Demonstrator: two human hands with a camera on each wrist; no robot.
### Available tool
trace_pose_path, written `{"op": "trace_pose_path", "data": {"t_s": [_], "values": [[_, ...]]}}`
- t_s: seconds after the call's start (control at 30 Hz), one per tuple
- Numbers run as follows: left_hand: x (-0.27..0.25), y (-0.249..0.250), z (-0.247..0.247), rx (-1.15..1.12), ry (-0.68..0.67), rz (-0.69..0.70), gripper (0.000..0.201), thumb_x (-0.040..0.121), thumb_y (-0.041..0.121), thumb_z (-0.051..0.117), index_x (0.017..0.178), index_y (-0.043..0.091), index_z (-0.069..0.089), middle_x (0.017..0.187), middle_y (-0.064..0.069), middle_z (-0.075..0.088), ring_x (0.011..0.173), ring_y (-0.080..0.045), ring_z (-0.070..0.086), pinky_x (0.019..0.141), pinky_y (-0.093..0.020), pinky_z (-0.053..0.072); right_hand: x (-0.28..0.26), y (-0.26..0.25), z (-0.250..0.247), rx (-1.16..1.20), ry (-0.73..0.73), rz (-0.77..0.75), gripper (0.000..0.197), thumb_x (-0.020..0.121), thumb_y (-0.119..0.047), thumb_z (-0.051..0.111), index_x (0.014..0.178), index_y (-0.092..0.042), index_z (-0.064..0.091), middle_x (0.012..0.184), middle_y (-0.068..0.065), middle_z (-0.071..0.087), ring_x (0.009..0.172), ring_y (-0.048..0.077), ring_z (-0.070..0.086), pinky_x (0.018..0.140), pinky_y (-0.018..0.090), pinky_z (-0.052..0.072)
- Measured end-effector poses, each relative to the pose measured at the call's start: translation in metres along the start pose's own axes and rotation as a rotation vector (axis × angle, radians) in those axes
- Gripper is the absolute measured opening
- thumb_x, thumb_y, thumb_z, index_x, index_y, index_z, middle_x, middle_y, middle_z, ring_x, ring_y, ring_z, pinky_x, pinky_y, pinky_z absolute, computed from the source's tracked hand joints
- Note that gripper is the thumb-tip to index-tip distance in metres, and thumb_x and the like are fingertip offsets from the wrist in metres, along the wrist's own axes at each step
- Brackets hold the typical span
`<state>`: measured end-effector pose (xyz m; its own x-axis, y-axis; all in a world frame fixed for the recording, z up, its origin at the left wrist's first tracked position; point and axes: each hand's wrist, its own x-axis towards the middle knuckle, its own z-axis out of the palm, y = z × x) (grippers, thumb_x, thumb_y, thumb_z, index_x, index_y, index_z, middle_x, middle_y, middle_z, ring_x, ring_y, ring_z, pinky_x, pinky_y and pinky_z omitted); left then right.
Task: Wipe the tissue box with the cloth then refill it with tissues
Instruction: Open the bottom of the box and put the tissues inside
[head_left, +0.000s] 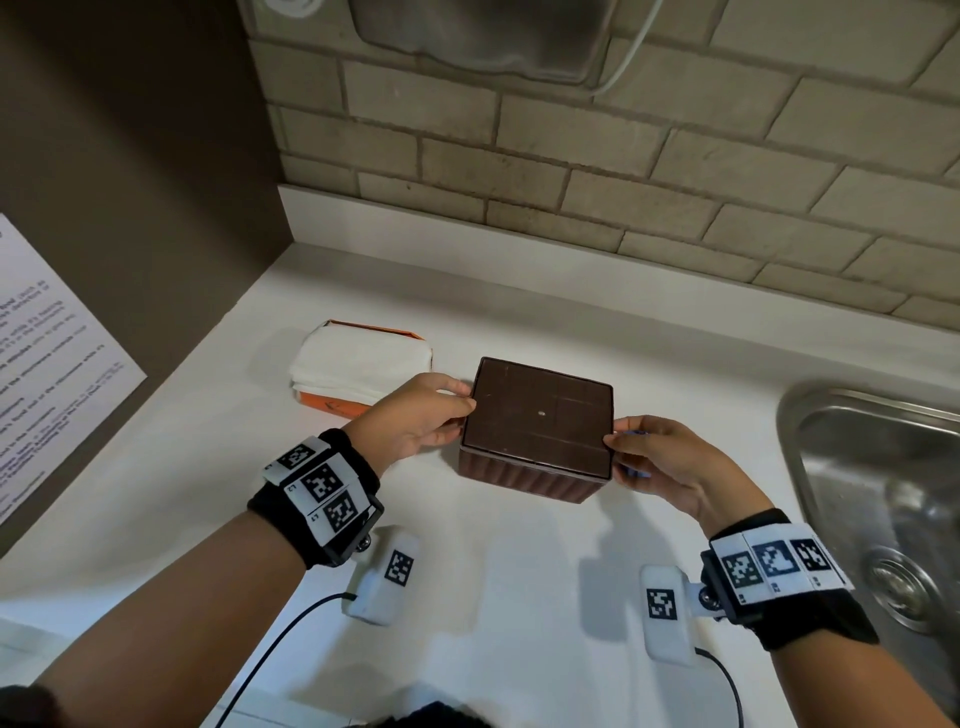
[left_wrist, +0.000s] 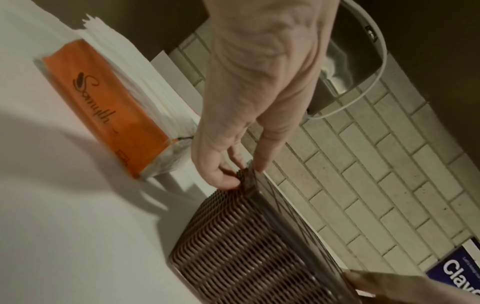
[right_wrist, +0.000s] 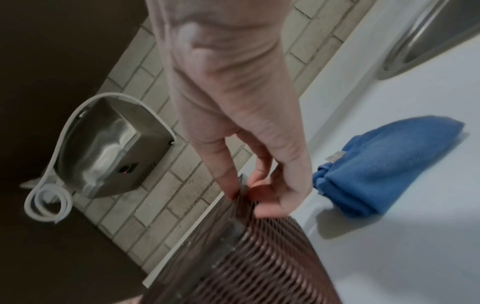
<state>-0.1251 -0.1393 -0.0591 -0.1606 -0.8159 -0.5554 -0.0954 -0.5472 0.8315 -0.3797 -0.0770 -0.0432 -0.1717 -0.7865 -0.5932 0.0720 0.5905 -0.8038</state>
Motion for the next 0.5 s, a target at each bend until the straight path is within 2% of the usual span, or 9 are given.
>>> {"op": "trace_pose_path", "data": {"t_s": [0.07,0.13,0.2,0.27,0.33,0.37,0.4,0.47,0.5], "values": [[0.001,-0.002,-0.002,0.003,-0.008,0.001,0.025,0.092,0.008,0.061,0.117,0.009,0.060,0.113,-0.011,0.063,0.104,-0.021,0.060,0.099,-0.036,0.050,-0.003,-0.001,0.003,-0.090,-0.008,-0.023,0.013,0.089,-0.009,0.064,0.099,-0.007,0.057,0.092,0.016,0.064,0.076,0.023,0.062,0.071,0.032,0.051],[0.001,-0.006,-0.006,-0.020,-0.037,0.002,0.026,0.092,0.013,0.064,0.118,0.011,0.060,0.119,-0.011,0.062,0.109,-0.021,0.058,0.098,-0.035,0.050,-0.004,0.000,0.005,-0.217,0.000,-0.068,0.049,0.074,-0.040,0.078,0.106,-0.011,0.054,0.102,0.015,0.063,0.082,0.024,0.063,0.075,0.035,0.049],[-0.001,-0.012,-0.012,-0.030,-0.088,0.036,0.040,0.089,0.020,0.067,0.127,0.013,0.056,0.127,-0.007,0.060,0.117,-0.020,0.057,0.098,-0.034,0.048,-0.008,0.001,0.007,-0.505,0.075,-0.242,0.084,0.057,-0.062,0.079,0.123,-0.022,0.047,0.122,0.008,0.052,0.105,0.023,0.058,0.085,0.040,0.050],[-0.002,-0.019,-0.018,0.085,-0.131,0.131,0.068,0.083,0.027,0.073,0.142,0.022,0.041,0.138,0.003,0.050,0.125,-0.015,0.050,0.103,-0.033,0.043,-0.016,0.003,0.011,-0.925,0.134,-0.544,0.090,0.070,-0.058,0.071,0.143,-0.024,0.030,0.140,0.006,0.036,0.128,0.020,0.041,0.104,0.040,0.040],[-0.004,-0.026,-0.020,0.253,-0.205,0.229,0.100,0.074,0.026,0.081,0.150,0.033,0.017,0.149,0.010,0.032,0.133,-0.012,0.037,0.110,-0.035,0.037,-0.021,0.008,0.020,-1.285,0.060,-0.766,0.089,0.080,-0.057,0.062,0.150,-0.018,0.023,0.152,0.008,0.027,0.139,0.023,0.030,0.113,0.039,0.027],[-0.004,-0.029,-0.019,0.325,-0.244,0.262,0.114,0.069,0.024,0.086,0.151,0.038,0.008,0.153,0.012,0.024,0.137,-0.012,0.030,0.112,-0.037,0.035,-0.021,0.013,0.024,-1.438,0.027,-0.839,0.085,0.082,-0.059,0.055,0.149,-0.013,0.027,0.154,0.011,0.028,0.140,0.026,0.031,0.113,0.036,0.026],[-0.004,-0.032,-0.018,0.378,-0.269,0.288,0.124,0.064,0.024,0.089,0.149,0.043,0.001,0.157,0.014,0.017,0.141,-0.012,0.024,0.114,-0.038,0.033,-0.017,0.018,0.025,-1.570,0.027,-0.899,0.079,0.084,-0.060,0.045,0.144,-0.009,0.037,0.151,0.014,0.036,0.137,0.027,0.039,0.110,0.034,0.033],[0.002,-0.035,-0.016,0.397,-0.295,0.323,0.135,0.058,0.021,0.092,0.146,0.049,-0.006,0.160,0.015,0.008,0.147,-0.012,0.014,0.111,-0.036,0.035,-0.013,0.022,0.026,-1.722,0.074,-0.928,0.070,0.085,-0.056,0.028,0.126,-0.010,0.060,0.133,0.011,0.059,0.118,0.021,0.061,0.088,0.027,0.051],[0.005,-0.035,-0.015,0.383,-0.302,0.336,0.139,0.056,0.021,0.093,0.145,0.051,-0.009,0.161,0.015,0.006,0.148,-0.012,0.011,0.110,-0.034,0.036,-0.012,0.023,0.025,-1.735,0.106,-0.952,0.068,0.087,-0.054,0.023,0.120,-0.012,0.066,0.125,0.006,0.065,0.111,0.017,0.065,0.078,0.021,0.054]]}}
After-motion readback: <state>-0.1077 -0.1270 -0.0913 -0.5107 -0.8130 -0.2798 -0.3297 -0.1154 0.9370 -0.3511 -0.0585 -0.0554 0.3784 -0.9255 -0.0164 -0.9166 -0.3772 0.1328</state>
